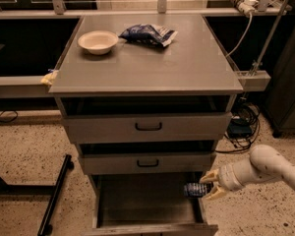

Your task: Place rxbar blueberry into bottom drawer

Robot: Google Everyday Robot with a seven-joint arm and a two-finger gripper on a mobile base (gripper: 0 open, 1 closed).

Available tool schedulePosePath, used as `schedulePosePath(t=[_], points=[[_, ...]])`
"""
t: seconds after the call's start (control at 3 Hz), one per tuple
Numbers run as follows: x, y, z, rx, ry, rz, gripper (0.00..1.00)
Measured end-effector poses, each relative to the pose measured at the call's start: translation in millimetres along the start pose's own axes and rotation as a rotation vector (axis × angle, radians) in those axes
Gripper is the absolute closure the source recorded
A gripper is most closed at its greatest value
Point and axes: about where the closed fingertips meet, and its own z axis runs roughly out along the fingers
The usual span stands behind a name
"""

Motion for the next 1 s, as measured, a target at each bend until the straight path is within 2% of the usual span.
schedulePosePath(t=[0.33, 0.67, 1.0], points=[[33, -10, 48, -0.02, -0.055, 0.001, 1.0], [45, -13, 59, -0.012, -0.065, 0.014, 1.0], [62, -9, 77, -0.008, -0.053, -0.016, 1.0]])
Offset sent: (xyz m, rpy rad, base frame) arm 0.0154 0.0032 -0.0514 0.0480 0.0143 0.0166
